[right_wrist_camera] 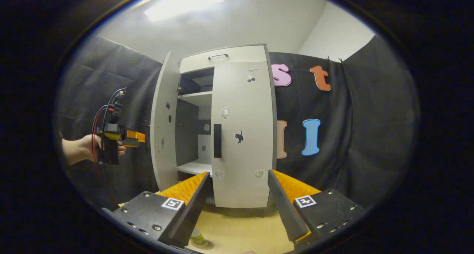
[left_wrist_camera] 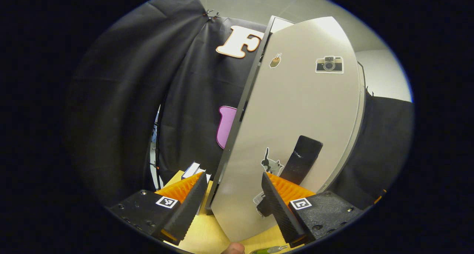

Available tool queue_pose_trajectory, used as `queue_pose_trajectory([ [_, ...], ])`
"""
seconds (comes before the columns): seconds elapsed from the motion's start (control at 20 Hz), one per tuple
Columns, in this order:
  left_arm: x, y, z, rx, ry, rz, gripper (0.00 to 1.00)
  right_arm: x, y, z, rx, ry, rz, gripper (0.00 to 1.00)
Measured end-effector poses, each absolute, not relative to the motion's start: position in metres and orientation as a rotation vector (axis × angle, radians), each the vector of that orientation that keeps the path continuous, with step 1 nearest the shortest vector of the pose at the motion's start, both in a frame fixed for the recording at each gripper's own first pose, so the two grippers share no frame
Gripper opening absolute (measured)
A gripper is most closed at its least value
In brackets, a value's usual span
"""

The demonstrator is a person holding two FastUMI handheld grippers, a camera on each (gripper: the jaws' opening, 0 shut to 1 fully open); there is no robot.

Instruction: Grasp the bottle in the cabinet with the left hand and place it on the coaster, then close the right door with the right hand and the left door with the left hand.

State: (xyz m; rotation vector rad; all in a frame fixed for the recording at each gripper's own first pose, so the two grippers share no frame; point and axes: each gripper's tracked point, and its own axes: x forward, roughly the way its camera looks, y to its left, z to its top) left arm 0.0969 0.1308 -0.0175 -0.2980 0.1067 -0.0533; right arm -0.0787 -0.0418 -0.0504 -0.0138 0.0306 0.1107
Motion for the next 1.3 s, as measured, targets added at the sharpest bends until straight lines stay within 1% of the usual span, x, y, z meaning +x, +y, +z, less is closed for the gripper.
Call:
queue_pose_trajectory([
  [0.15,0.100,0.115,-0.015,-0.219,0.095,-0.065,0.95,-0.087,-0.044,-0.049,-0.009,0.023,0.106,0.93],
  [0.25,0.104,0.096,-0.018,-0.165,0.113,-0.100,0.95,-0.089,-0.046,-0.049,-0.011,0.018,0.105,0.93],
  [0.3,0.105,0.085,-0.019,-0.150,0.117,-0.125,0.95,-0.089,-0.048,-0.050,-0.013,0.021,0.101,0.89],
  [0.35,0.105,0.075,-0.020,-0.142,0.124,-0.145,0.95,-0.089,-0.051,-0.052,-0.016,0.028,0.091,0.93],
  [0.45,0.101,0.066,-0.018,-0.129,0.110,-0.166,0.94,-0.090,-0.057,-0.053,-0.020,0.039,0.071,0.93],
  [0.5,0.099,0.061,-0.018,-0.118,0.106,-0.171,0.89,-0.089,-0.059,-0.053,-0.020,0.041,0.067,0.89],
  [0.55,0.095,0.059,-0.019,-0.106,0.109,-0.172,0.94,-0.090,-0.060,-0.053,-0.021,0.041,0.063,0.93],
  [0.6,0.093,0.056,-0.023,-0.095,0.116,-0.175,0.94,-0.090,-0.062,-0.053,-0.021,0.039,0.060,0.89],
  [0.75,0.084,0.054,-0.023,-0.071,0.097,-0.161,0.95,-0.093,-0.059,-0.049,-0.003,0.030,0.068,0.89],
  [0.8,0.081,0.053,-0.021,-0.068,0.083,-0.156,0.95,-0.092,-0.055,-0.047,0.006,0.026,0.082,0.93],
  [0.85,0.077,0.053,-0.019,-0.066,0.070,-0.155,0.95,-0.092,-0.052,-0.047,0.013,0.024,0.091,0.89],
  [0.95,0.068,0.056,-0.017,-0.060,0.058,-0.140,0.95,-0.090,-0.048,-0.046,0.014,0.027,0.098,0.89],
  [1.0,0.063,0.059,-0.017,-0.064,0.056,-0.131,0.94,-0.087,-0.044,-0.046,0.010,0.033,0.100,0.93],
  [1.05,0.059,0.060,-0.016,-0.073,0.057,-0.128,0.94,-0.084,-0.040,-0.046,0.005,0.038,0.102,0.93],
  [1.15,0.049,0.062,-0.015,-0.092,0.049,-0.133,0.95,-0.080,-0.032,-0.045,-0.002,0.042,0.102,0.93],
  [1.2,0.045,0.065,-0.014,-0.099,0.045,-0.127,0.95,-0.078,-0.029,-0.044,-0.003,0.042,0.099,0.89],
  [1.25,0.041,0.070,-0.013,-0.102,0.043,-0.110,0.95,-0.074,-0.027,-0.044,-0.006,0.044,0.090,0.89],
  [1.3,0.038,0.078,-0.012,-0.111,0.041,-0.076,0.94,-0.070,-0.027,-0.042,-0.012,0.041,0.070,0.93],
])
